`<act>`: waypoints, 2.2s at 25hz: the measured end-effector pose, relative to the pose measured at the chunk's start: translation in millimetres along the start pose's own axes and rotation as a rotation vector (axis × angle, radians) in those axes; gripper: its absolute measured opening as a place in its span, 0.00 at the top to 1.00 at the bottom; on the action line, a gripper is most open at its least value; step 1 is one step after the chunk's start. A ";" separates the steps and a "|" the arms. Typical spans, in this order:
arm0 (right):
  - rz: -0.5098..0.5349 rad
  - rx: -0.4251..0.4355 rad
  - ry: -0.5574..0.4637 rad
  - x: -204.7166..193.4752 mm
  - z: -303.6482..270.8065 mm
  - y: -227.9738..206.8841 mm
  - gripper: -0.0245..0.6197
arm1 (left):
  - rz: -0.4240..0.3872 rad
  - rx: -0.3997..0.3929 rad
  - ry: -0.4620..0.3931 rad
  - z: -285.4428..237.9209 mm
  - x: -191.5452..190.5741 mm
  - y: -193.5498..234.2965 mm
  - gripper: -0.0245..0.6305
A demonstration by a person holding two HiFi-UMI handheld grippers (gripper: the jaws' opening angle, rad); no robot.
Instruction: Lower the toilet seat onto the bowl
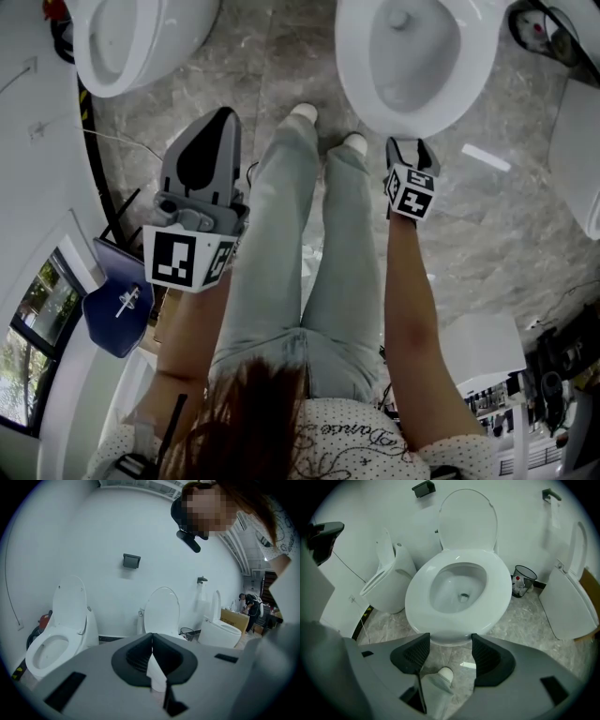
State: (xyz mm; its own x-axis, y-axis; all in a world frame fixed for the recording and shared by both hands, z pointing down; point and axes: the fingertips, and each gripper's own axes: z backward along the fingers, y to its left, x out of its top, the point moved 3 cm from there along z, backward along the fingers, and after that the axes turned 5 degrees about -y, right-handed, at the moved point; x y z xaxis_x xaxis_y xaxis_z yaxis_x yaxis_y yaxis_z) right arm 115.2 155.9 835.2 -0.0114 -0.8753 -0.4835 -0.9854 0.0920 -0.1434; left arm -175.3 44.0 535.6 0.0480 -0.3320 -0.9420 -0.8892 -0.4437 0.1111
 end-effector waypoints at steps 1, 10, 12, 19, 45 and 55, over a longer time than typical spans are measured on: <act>0.007 -0.001 0.008 -0.9 0.9 -0.1 0.52 | 0.000 0.000 -0.002 -0.9 1.2 -0.2 0.96; 0.024 0.008 -0.032 19.3 34.2 -1.0 0.73 | -0.014 -0.006 -0.026 -3.1 25.2 -5.3 0.96; 0.042 -0.002 -0.046 26.4 39.7 -4.1 0.85 | -0.020 -0.005 -0.038 -3.3 33.8 -7.1 0.96; 0.066 0.001 -0.085 57.4 68.1 -4.7 0.94 | -0.038 0.004 -0.082 2.3 75.1 -18.4 0.96; 0.131 0.072 -0.458 238.7 227.9 21.0 0.94 | -0.160 -0.062 -0.188 16.8 202.9 -77.6 0.96; 0.151 0.106 -0.752 328.9 344.1 40.7 0.94 | -0.163 -0.096 -0.254 21.2 247.7 -100.0 0.96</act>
State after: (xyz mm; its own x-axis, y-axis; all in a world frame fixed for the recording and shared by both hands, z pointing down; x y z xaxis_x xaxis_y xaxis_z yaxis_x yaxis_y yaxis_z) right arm 129.8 35.1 373.2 0.0118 -0.2956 -0.9553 -0.9603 0.2631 -0.0932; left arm -84.1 23.9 284.5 0.0605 -0.0363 -0.9975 -0.8313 -0.5549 -0.0302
